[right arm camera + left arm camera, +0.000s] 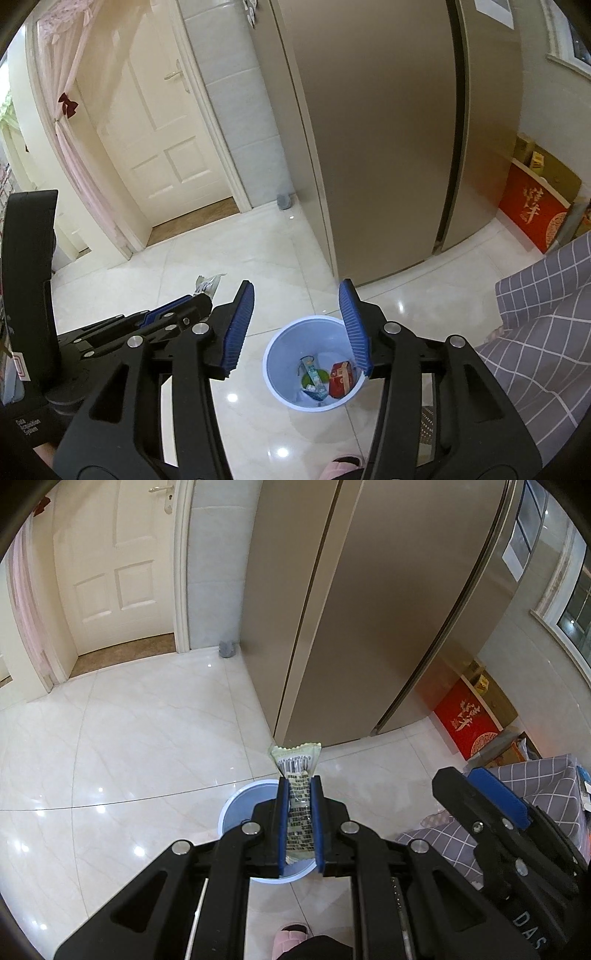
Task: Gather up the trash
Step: 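Move both open tools back to the table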
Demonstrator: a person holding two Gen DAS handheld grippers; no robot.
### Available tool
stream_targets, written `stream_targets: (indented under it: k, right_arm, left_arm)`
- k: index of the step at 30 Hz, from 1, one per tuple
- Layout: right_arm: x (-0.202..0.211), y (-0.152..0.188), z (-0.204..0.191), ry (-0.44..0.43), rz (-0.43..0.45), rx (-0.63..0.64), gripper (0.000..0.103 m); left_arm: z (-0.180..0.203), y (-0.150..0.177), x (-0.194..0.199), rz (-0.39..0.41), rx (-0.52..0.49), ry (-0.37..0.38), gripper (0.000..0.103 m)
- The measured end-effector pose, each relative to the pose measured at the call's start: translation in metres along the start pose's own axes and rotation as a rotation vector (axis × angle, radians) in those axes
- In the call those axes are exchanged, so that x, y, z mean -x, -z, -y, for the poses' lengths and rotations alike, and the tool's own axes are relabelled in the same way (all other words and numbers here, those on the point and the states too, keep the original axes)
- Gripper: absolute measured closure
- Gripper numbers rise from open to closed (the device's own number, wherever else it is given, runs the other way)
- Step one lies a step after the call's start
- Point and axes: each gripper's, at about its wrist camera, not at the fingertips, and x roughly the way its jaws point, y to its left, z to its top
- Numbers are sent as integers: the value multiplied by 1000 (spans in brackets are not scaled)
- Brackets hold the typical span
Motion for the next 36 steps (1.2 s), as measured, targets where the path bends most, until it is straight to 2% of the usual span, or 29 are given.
stream_targets:
  k: [14,15,17,18,19,28,36]
  right_arm:
    - [-6,-2,20,37,38,-49,53]
    - [-6,-2,22,36,38,-55,52]
    - [-6,-2,26,41,38,-65,52]
    - [-5,-2,29,42,38,-76,52]
    - [-5,-3,32,39,38,-84,51]
    - [9,-2,33,59,34,-73,51]
    - [50,0,41,99,70,-67,49]
  left_arm:
    - [18,-8,-16,1,-24,4,90]
    - [20,-7,-15,14,-34,-4,85]
    - [22,-7,-14,30,-39,-34,62]
    - [22,-8,-14,40,-32,-48,43]
    - [22,-8,-12,49,-28,-57,39]
    - [32,-6,-3,41,-48,-54,39]
    - [53,3,25,65,-79,-21,39]
